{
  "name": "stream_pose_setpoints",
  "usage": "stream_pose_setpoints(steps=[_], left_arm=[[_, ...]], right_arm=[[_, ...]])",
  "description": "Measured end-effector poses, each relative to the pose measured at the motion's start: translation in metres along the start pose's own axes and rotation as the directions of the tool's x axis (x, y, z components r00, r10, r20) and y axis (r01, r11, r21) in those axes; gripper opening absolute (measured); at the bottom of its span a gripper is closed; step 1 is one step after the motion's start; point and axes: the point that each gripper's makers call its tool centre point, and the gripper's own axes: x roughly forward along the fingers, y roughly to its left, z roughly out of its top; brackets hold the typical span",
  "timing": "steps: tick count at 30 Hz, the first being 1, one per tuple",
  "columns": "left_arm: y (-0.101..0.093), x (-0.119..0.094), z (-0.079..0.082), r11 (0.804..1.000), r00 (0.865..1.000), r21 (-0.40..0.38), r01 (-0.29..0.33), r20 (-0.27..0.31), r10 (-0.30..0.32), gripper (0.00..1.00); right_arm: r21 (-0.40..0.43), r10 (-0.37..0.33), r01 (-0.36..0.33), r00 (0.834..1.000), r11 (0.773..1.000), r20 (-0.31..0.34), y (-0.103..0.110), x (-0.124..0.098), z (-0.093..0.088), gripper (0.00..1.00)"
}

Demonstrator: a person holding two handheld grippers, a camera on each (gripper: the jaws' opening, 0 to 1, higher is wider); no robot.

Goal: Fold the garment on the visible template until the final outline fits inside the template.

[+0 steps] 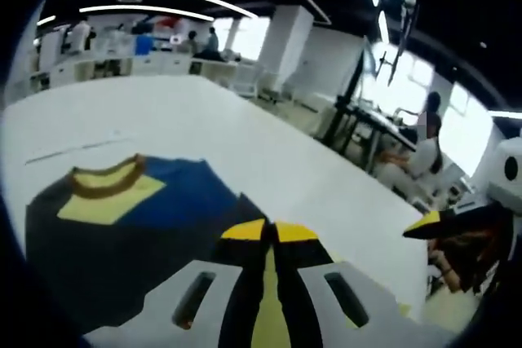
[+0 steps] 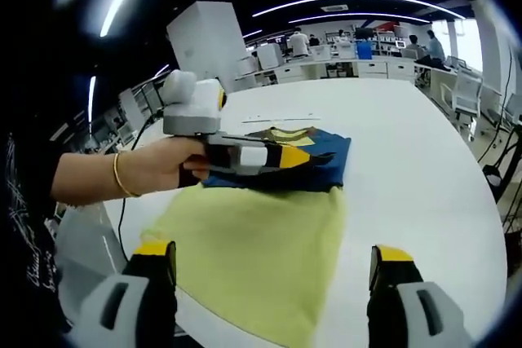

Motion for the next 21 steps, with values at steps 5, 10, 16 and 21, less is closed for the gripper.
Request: stream_pose_setpoints(steps=[5,10,16,21], left_arm=[[-0.006,0.003,-0.014,1.0,0.999,-0.009,0.03,-0.029,-0.03,0.0],[-0.008,0.006,-0.023,0.999,0.998,0.017,0.052,-0.047,-0.051,0.03],[-0.01,0.003,-0.026,0.996,0.997,0.067,0.057,-0.054,-0.054,0.23],[-0.001,-0.007,-0.018,0.994,0.999,0.107,0.032,-0.023,-0.03,0.45]], right_arm=[[0.004,-0.001,0.001,1.0,1.0,-0.002,-0.001,0.0,0.0,0.99],[0.011,-0.004,0.004,1.0,1.0,0.001,-0.003,-0.001,0.0,0.99],[0.016,-0.007,0.007,1.0,1.0,-0.005,-0.004,-0.001,-0.003,0.99],[0.007,0.001,-0.001,1.0,1.0,-0.002,-0.004,0.001,-0.001,0.99]])
